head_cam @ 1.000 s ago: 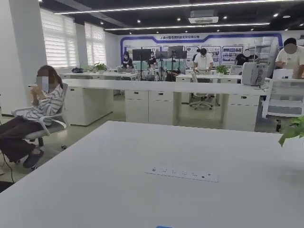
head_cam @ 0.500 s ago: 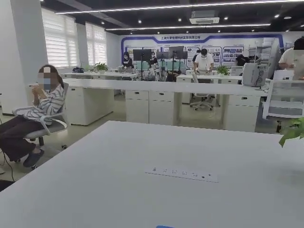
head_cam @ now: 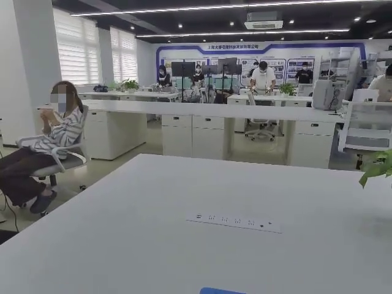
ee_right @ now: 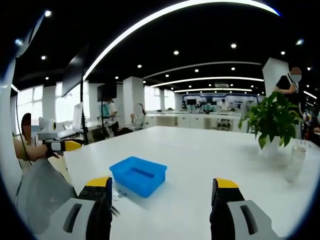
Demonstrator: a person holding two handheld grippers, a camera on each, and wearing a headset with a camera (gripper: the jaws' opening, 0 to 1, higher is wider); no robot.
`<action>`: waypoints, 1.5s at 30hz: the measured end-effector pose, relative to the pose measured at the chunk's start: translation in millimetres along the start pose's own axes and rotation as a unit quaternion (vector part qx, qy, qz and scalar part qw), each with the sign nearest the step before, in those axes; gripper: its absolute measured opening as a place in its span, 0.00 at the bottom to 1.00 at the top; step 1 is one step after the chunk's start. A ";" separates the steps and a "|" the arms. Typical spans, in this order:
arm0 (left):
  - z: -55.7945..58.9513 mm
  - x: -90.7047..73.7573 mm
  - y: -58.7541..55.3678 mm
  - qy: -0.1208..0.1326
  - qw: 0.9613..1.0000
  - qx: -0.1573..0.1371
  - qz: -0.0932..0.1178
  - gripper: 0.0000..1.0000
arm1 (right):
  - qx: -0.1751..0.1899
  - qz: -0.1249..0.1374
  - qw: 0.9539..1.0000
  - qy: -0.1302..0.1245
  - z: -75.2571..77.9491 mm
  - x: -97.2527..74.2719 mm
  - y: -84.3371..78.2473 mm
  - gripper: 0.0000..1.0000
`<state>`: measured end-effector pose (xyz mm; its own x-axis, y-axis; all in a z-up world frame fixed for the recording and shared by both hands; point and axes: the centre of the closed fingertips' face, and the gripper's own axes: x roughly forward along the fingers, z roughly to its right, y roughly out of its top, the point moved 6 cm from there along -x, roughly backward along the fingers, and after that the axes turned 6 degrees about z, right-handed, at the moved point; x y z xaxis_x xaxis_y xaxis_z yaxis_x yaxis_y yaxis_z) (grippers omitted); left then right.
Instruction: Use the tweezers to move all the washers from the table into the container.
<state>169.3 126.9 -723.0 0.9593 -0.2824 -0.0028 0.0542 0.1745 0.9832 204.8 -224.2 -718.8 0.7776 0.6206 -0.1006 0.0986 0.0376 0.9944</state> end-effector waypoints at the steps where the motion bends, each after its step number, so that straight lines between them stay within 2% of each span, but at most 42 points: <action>1: 0.0 0.0 0.0 0.000 1.000 0.000 0.000 0.93 | 0.000 -0.001 1.000 0.000 0.1 0.0 -0.2 0.80; 8: 0.7 0.3 1.1 -0.003 1.000 -0.004 0.004 0.92 | 0.001 0.004 1.000 -0.002 -1.3 -0.2 0.4 0.79; 21: 1.1 1.7 -1.9 -0.006 1.000 -0.005 -0.006 0.92 | 0.004 0.006 1.000 -0.007 0.0 -0.3 0.6 0.79; 29: 0.8 2.0 -3.1 -0.004 1.000 -0.006 -0.011 0.92 | 0.001 0.001 1.000 -0.001 -2.7 1.3 0.6 0.79; 32: 4.2 3.3 -2.4 -0.018 1.000 -0.008 -0.017 0.91 | 0.011 0.009 1.000 0.000 -3.8 0.9 3.9 0.79; 34: 8.0 4.4 -3.3 -0.035 0.999 -0.006 -0.031 0.90 | 0.018 -0.013 1.000 0.002 -1.7 -0.3 0.6 0.74; 35: 10.8 4.5 -8.2 -0.050 0.997 0.001 -0.062 0.89 | 0.008 -0.041 0.999 0.005 -1.9 -0.9 -3.0 0.70; 36: 12.6 4.5 -11.6 -0.059 0.995 0.006 -0.086 0.88 | -0.010 -0.058 0.998 0.008 -2.4 -0.2 -4.5 0.66; 37: 15.8 5.2 -15.3 -0.075 0.991 0.014 -0.111 0.83 | -0.028 -0.079 0.996 0.017 -2.0 0.4 -8.0 0.62; 38: 19.5 5.2 -17.6 -0.091 0.988 0.018 -0.127 0.79 | -0.033 -0.086 0.995 0.030 -2.4 1.6 -10.3 0.60; 39: 24.7 5.4 -21.2 -0.116 0.981 0.029 -0.155 0.74 | -0.028 -0.098 0.994 0.042 -5.6 3.2 -12.7 0.59; 41: 29.8 6.0 -25.7 -0.150 0.968 0.049 -0.195 0.61 | -0.004 -0.114 0.991 0.073 -20.5 11.3 -15.1 0.54; 42: 32.9 8.1 -26.9 -0.172 0.960 0.063 -0.211 0.55 | -0.005 -0.124 0.988 0.093 -24.6 16.4 -17.4 0.50; 43: 34.9 9.7 -27.5 -0.185 0.955 0.072 -0.219 0.49 | -0.015 -0.129 0.986 0.106 -30.1 20.6 -18.5 0.43; 44: 37.6 12.5 -28.4 -0.201 0.949 0.083 -0.231 0.46 | -0.034 -0.138 0.981 0.133 -40.7 27.2 -21.0 0.38; 45: 39.3 14.2 -29.7 -0.210 0.944 0.084 -0.241 0.44 | -0.042 -0.146 0.977 0.148 -46.2 31.1 -23.3 0.32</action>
<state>170.4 80.6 -745.1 0.6377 -0.6465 -0.4187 0.3767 -0.2124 0.9017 198.0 -169.6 -743.6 0.5099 0.7721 -0.3794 0.2279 0.3040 0.9250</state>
